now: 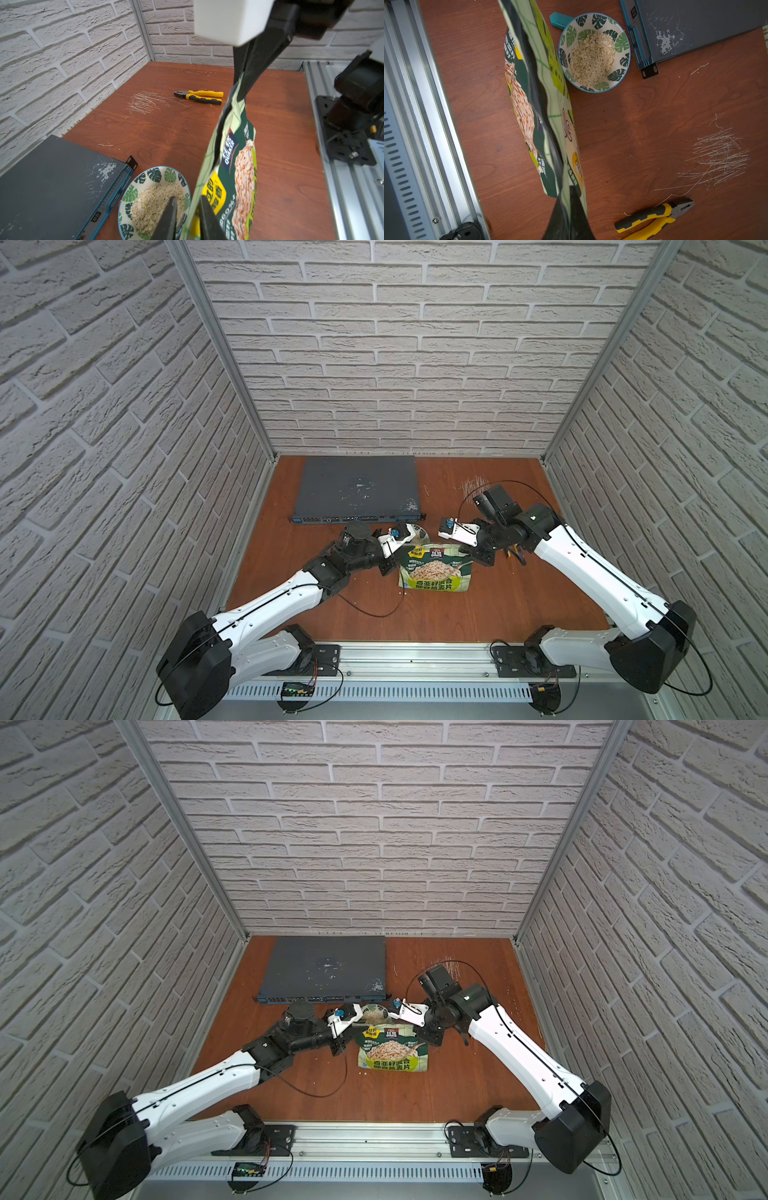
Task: Pour the oats into the breakfast bowl
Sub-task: Close the oats bag at the center of the board.
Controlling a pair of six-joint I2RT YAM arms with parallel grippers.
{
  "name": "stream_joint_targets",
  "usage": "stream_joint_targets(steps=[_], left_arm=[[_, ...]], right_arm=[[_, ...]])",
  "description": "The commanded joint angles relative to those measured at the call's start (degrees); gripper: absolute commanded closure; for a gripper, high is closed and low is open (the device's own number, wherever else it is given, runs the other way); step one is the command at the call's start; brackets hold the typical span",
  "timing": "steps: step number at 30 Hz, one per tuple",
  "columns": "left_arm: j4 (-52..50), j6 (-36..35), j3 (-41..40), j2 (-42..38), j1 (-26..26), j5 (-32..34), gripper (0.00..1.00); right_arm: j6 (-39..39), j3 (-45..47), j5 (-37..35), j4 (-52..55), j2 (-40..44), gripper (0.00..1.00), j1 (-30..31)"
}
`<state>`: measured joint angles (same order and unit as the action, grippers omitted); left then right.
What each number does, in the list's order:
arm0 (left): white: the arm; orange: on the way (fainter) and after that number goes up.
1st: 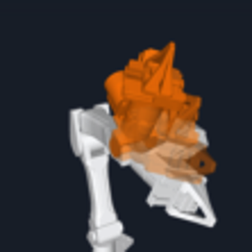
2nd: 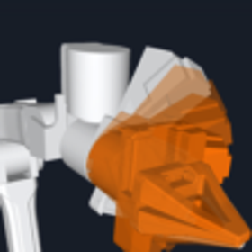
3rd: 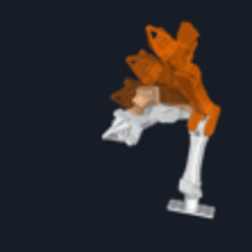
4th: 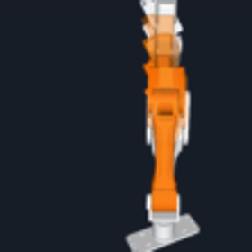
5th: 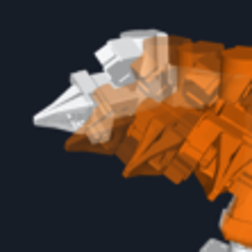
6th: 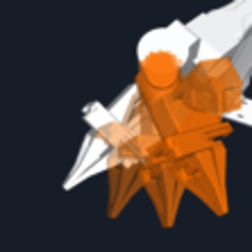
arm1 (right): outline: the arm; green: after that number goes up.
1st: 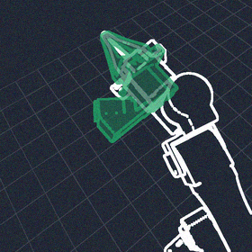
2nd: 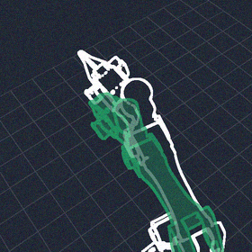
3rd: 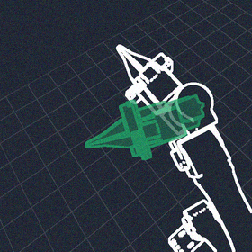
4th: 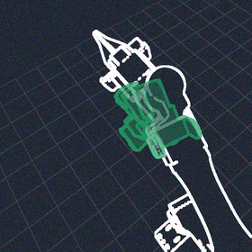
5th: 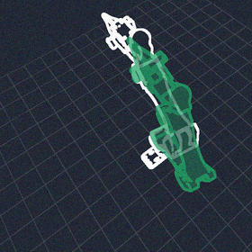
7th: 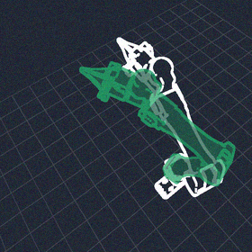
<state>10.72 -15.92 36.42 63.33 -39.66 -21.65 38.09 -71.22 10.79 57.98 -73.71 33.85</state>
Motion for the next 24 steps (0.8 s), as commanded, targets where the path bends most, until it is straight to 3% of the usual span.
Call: stream_joint_targets(steps=[1, 3, 6, 8, 11, 17, 20, 22, 24], left_arm=[[3.8, -0.7, 2.9, 2.6, 0.2, -4.5, 0.64], [3.9, -0.8, 4.4, 4.8, -0.1, -6.3, 0.56], [3.9, -0.9, 5.7, 6.9, -0.4, -8.2, 0.56], [3.8, -0.8, 6.2, 7.5, -0.4, -8.6, 0.67], [3.8, -0.8, 5.9, 6.9, -0.5, -7.7, 1.0], [3.3, 0.4, 2.6, 3.1, 0.7, -4.3, 1.0], [3.2, 1.1, 0.2, 0.4, 1.5, -2.9, 0.75], [2.7, 1.4, -0.8, -0.8, 2.1, -2.2, 0.71], [2.4, 1.5, -1.5, -1.6, 2.5, -2.1, 0.75]], right_arm=[[0.0, -0.9, 1.9, -0.7, 1.7, 0.97, -0.2], [-0.1, -0.7, 2.2, -0.9, 1.8, 0.97, -0.2], [-0.2, -0.4, 1.7, -0.9, 1.9, 0.97, -0.2], [-0.3, -0.1, 1.2, -0.9, 2.1, 0.97, -0.2], [-0.3, 0.4, 0.7, -0.8, 2.4, 0.97, -0.3], [-0.1, 0.9, -1.4, -0.5, 2.5, 0.97, -1.8], [-0.1, 0.5, -1.3, -0.6, 2.6, 0.97, -2.0], [-0.1, 0.3, -0.2, -0.8, 2.7, 0.97, -2.0], [-0.1, -0.1, 1.3, -1.0, 2.6, 0.97, -1.9]])
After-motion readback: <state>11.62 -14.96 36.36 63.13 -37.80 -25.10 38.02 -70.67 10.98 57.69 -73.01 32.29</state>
